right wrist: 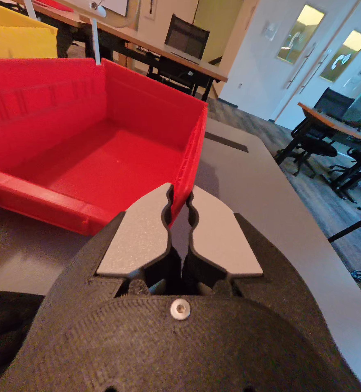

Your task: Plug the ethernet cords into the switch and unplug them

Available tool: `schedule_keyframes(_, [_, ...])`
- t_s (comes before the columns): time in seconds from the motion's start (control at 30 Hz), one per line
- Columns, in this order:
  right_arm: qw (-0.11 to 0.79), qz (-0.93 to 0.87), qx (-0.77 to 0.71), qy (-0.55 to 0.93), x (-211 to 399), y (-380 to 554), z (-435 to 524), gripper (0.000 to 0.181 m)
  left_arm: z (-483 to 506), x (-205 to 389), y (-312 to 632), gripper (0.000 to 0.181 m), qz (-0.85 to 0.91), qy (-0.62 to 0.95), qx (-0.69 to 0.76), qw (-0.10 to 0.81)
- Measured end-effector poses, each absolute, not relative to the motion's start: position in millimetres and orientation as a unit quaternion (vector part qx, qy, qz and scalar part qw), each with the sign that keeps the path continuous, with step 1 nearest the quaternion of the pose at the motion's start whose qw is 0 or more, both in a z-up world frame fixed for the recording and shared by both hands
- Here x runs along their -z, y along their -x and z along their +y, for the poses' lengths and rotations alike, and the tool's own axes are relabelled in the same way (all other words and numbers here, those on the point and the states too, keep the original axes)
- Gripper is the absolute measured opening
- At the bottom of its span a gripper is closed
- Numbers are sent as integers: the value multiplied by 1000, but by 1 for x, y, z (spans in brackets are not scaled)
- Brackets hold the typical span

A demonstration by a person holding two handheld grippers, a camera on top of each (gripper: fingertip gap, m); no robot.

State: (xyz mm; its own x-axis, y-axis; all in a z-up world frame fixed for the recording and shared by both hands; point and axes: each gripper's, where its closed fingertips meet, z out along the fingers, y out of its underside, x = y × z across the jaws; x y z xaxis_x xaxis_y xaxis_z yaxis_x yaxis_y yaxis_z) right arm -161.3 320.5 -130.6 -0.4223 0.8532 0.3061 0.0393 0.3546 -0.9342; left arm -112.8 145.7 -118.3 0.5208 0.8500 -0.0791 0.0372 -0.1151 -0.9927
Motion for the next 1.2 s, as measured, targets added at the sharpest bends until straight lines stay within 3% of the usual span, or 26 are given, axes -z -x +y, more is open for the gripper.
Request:
schedule_keyframes(0.1, [429, -688, -497, 310, 124, 161, 322, 28, 144, 120, 109, 49, -319, 691, -360, 540])
schedule_keyframes(0.23, [455, -631, -594, 205, 89, 142, 304, 67, 117, 85, 96, 55, -250, 675, -478, 503])
schedule_keyframes(0.33, [461, -663, -584, 77, 87, 112, 268, 70, 80, 98, 86, 58, -217, 735, -506, 397])
schedule_keyframes(0.5, [415, -789, -449, -59, 147, 85, 213, 76, -22, 172, 78, 67, -272, 832, -439, 203])
schedule_keyframes(0.57, [411, -827, -377, -68, 175, 91, 210, 70, -50, 190, 76, 58, -275, 849, -426, 148])
schedule_keyframes(0.63, [436, -830, -343, -58, 178, 99, 214, 47, -68, 189, 79, 37, -256, 843, -459, 115])
schedule_keyframes(0.67, [445, -831, -329, -56, 180, 102, 219, 36, -72, 189, 78, 37, -253, 845, -458, 108])
schedule_keyframes(1.2, [422, -875, -235, 11, 184, 114, 283, 37, -147, 186, -38, 38, -314, 813, -485, 77])
